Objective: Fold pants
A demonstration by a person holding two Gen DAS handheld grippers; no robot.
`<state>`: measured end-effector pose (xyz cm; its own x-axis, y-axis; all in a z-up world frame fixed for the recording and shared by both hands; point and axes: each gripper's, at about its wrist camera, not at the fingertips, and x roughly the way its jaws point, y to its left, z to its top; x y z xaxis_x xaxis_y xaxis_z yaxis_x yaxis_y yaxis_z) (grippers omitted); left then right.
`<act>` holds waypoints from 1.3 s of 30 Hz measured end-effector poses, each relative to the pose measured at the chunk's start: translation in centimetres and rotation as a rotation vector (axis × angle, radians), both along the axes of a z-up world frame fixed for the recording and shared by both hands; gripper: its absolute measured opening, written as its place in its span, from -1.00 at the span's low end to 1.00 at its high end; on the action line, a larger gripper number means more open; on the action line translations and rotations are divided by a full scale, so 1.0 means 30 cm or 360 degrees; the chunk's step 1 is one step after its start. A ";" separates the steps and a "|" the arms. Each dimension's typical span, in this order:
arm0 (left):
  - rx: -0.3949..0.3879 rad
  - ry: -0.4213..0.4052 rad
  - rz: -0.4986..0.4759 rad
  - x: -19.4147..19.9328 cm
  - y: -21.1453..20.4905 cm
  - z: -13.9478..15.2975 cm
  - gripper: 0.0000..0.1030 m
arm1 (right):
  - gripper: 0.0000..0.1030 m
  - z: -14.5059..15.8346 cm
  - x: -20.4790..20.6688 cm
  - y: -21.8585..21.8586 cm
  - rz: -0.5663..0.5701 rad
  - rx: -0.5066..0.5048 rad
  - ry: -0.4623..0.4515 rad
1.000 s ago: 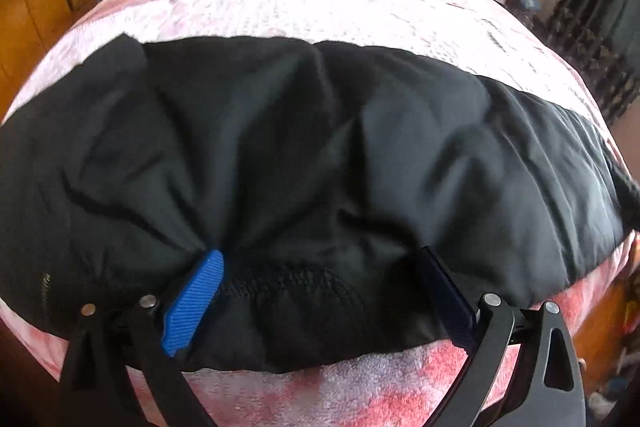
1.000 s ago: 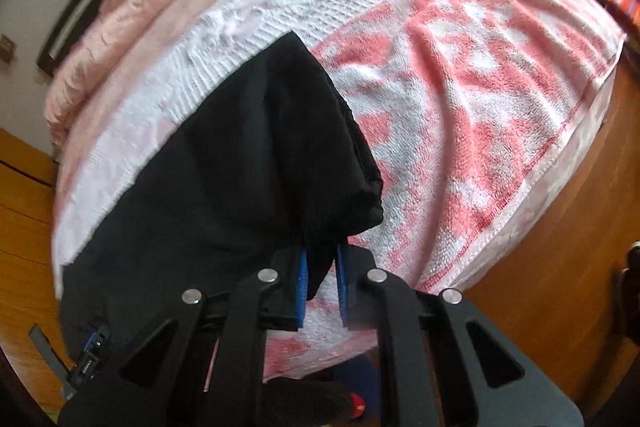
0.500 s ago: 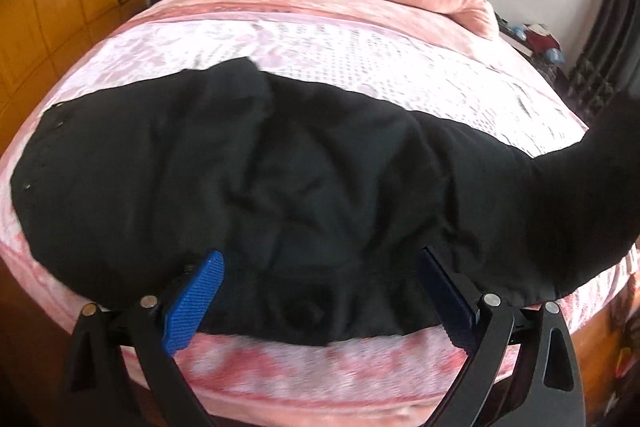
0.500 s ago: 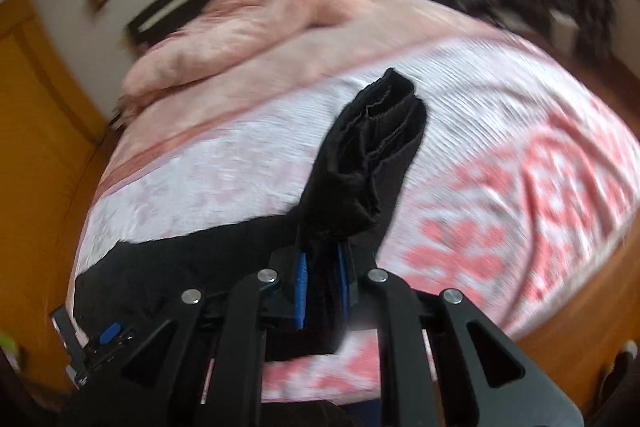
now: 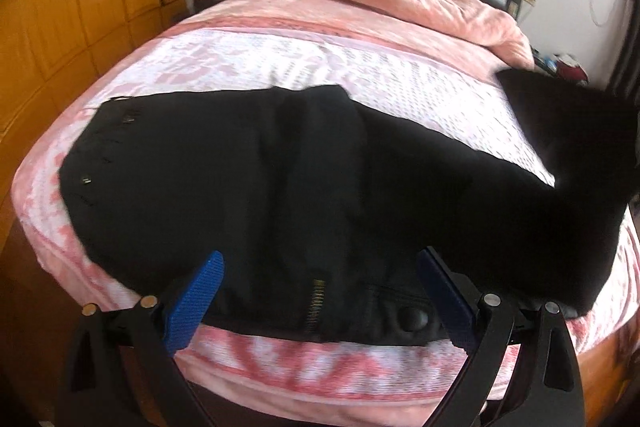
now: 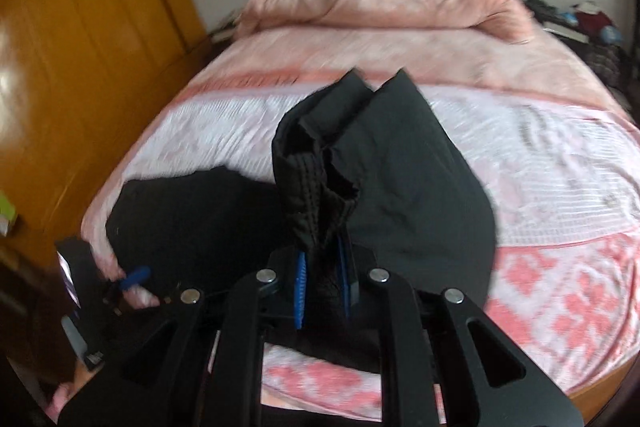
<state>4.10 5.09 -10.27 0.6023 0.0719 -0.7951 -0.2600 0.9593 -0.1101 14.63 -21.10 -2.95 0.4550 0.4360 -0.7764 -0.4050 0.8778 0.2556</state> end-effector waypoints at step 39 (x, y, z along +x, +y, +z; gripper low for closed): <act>-0.0145 0.0056 0.0111 -0.043 0.091 -0.081 0.89 | -0.82 -0.362 -0.065 0.285 0.0187 -0.0104 0.0492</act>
